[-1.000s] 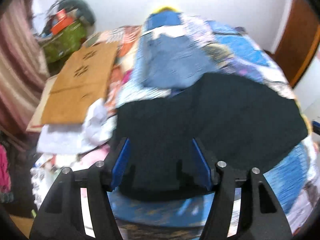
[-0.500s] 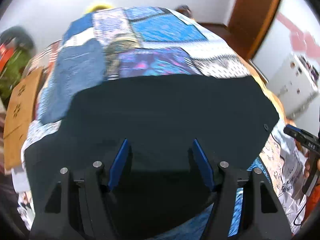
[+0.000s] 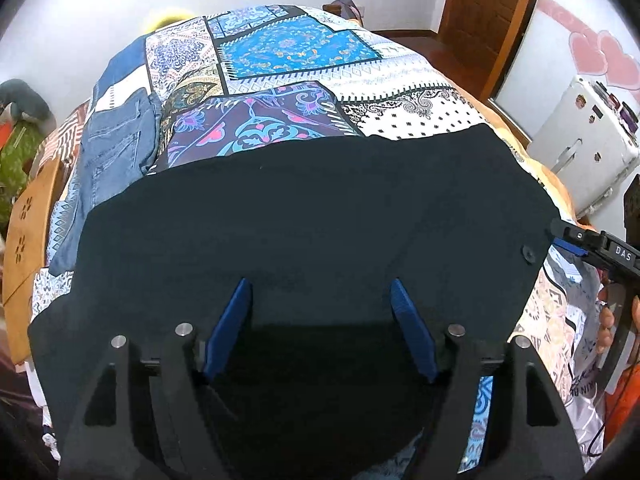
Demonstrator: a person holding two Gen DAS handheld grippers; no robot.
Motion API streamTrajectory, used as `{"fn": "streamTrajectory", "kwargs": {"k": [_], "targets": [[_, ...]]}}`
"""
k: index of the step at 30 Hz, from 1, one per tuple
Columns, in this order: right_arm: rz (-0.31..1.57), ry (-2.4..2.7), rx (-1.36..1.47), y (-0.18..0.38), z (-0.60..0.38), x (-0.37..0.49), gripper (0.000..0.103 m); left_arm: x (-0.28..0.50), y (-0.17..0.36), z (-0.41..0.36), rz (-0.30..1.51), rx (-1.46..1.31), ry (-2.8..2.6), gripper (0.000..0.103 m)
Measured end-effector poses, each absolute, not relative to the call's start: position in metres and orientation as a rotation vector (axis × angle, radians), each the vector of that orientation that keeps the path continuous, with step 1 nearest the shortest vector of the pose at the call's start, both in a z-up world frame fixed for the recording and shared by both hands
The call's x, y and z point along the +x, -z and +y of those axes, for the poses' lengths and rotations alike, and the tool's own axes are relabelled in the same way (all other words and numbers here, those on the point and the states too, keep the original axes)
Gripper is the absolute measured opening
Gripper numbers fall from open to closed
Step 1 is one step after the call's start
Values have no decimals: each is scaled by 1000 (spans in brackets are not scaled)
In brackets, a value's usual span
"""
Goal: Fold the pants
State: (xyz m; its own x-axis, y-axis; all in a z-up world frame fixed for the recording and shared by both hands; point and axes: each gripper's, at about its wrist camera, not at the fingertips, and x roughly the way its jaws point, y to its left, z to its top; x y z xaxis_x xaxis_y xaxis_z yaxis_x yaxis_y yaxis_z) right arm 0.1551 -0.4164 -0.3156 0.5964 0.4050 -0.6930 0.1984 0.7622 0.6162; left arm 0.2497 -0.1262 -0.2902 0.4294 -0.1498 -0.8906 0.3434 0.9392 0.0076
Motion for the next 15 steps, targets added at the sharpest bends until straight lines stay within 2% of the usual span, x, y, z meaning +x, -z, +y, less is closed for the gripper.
{"fn": "streamTrajectory", "kwargs": {"k": [3, 4, 6, 7, 8, 15], "targets": [[912, -110, 677, 314, -412, 160, 65, 251, 291, -129, 1082, 205, 308, 73], [903, -100, 668, 314, -411, 161, 60, 251, 291, -129, 1082, 203, 308, 73], [883, -78, 647, 313, -411, 164, 38, 252, 290, -129, 1084, 198, 312, 73], [880, -75, 637, 313, -411, 166, 22, 252, 290, -128, 1086, 192, 313, 73], [880, -84, 637, 313, -411, 168, 10, 252, 289, -127, 1088, 187, 313, 73], [778, -130, 604, 276, -404, 167, 7, 243, 264, -112, 1024, 165, 302, 73]]}}
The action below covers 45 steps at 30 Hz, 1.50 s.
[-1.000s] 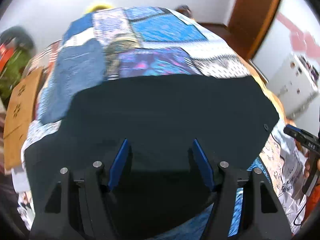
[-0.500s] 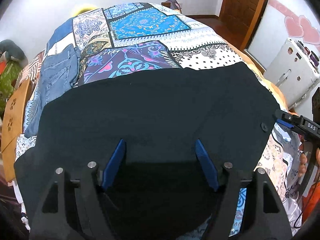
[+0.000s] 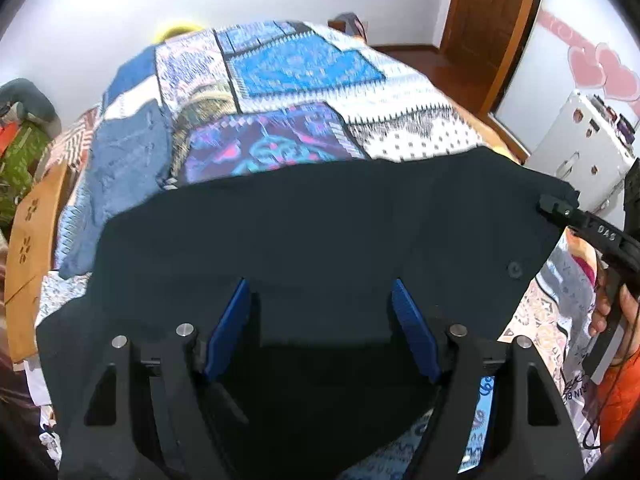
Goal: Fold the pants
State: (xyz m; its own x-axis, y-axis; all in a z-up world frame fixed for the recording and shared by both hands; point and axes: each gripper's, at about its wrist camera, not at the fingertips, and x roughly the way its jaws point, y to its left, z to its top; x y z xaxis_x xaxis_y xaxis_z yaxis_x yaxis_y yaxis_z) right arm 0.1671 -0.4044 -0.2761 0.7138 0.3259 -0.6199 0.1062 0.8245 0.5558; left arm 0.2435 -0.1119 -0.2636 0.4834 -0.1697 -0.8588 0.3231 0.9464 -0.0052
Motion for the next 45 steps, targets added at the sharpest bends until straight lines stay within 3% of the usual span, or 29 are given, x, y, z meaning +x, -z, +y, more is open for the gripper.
{"fn": "streamTrajectory", "kwargs": {"k": [8, 18, 25, 34, 39, 43, 45], "targets": [[633, -249, 560, 200, -371, 169, 7, 228, 221, -63, 908, 78, 249, 80], [544, -420, 506, 147, -295, 192, 7, 199, 181, 19, 782, -15, 145, 84], [605, -571, 465, 150, -227, 214, 7, 176, 178, 61, 752, -58, 76, 85], [836, -714, 324, 209, -153, 210, 8, 167, 189, 76, 775, -65, 48, 84], [929, -726, 217, 229, -136, 197, 14, 174, 196, 66, 796, -58, 63, 84], [972, -771, 202, 231, -137, 190, 37, 184, 199, 52, 814, -52, 93, 85], [958, -780, 182, 226, -141, 185, 39, 189, 200, 46, 820, -48, 104, 84]]}}
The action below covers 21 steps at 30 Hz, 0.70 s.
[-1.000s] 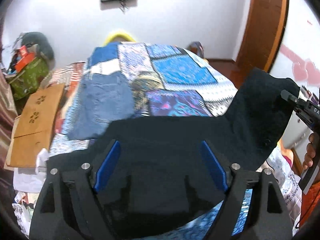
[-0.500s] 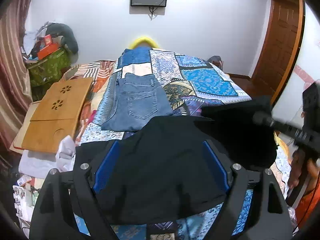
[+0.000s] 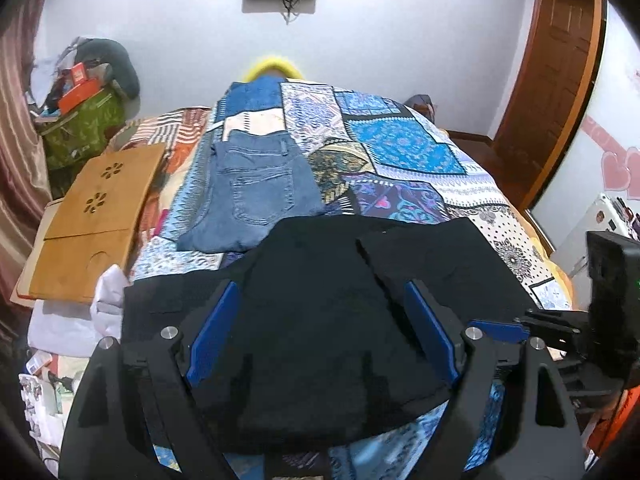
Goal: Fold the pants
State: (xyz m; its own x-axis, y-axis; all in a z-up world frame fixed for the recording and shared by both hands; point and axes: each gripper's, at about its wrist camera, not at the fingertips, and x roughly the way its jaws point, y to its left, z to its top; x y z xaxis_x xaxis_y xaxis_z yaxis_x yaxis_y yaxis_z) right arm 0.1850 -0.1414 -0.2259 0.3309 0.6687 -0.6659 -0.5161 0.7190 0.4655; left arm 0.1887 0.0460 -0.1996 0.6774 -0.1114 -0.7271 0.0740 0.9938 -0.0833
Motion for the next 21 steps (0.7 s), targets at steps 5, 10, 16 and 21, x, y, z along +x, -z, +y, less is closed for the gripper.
{"fn": "streamTrajectory", "kwargs": {"k": [5, 10, 16, 21], "targets": [[836, -753, 131, 202, -164, 184, 40, 205, 201, 17, 837, -25, 173, 81], [772, -639, 95, 196, -200, 213, 40, 228, 212, -20, 869, 30, 224, 58], [880, -583, 102, 236, -226, 245, 39, 259, 256, -53, 1000, 74, 250, 30], [953, -593, 129, 273, -240, 240, 32, 259, 283, -55, 1027, 96, 226, 31]]}}
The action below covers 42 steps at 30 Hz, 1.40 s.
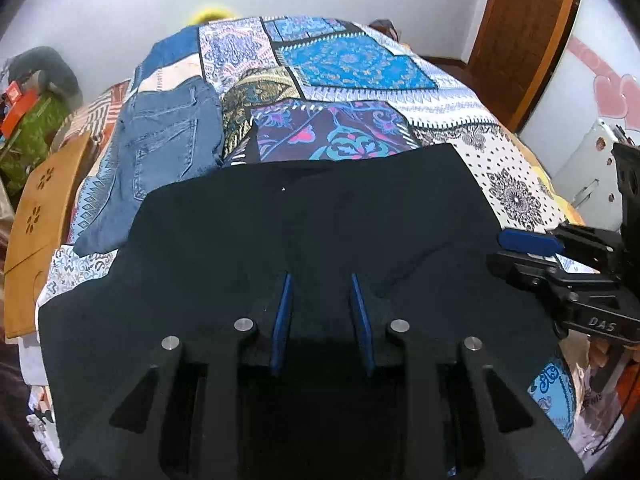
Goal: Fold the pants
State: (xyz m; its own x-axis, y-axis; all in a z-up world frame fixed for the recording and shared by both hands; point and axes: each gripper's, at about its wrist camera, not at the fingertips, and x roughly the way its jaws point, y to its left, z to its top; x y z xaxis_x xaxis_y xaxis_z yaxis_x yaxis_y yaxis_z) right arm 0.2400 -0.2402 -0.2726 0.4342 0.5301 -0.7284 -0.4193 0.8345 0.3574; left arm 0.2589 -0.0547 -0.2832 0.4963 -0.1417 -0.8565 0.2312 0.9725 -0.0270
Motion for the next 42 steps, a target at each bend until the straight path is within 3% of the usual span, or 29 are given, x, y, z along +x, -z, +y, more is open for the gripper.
{"fn": "streamTrajectory", "kwargs": {"k": [6, 8, 17, 20, 27, 42], "targets": [[961, -548, 74, 261, -243, 231, 32, 249, 277, -44, 1029, 93, 201, 35], [947, -538, 67, 254, -243, 226, 32, 241, 270, -30, 1027, 51, 177, 50], [805, -596, 63, 205, -216, 206, 43, 176, 211, 65, 863, -94, -37, 83], [765, -631, 45, 193, -196, 201, 49, 153, 196, 104, 832, -153, -101, 84], [733, -705, -5, 184, -149, 197, 50, 112, 198, 162, 881, -151, -212, 84], [858, -674, -194, 227, -104, 210, 51, 92, 314, 218, 1102, -681, -150, 84]]}}
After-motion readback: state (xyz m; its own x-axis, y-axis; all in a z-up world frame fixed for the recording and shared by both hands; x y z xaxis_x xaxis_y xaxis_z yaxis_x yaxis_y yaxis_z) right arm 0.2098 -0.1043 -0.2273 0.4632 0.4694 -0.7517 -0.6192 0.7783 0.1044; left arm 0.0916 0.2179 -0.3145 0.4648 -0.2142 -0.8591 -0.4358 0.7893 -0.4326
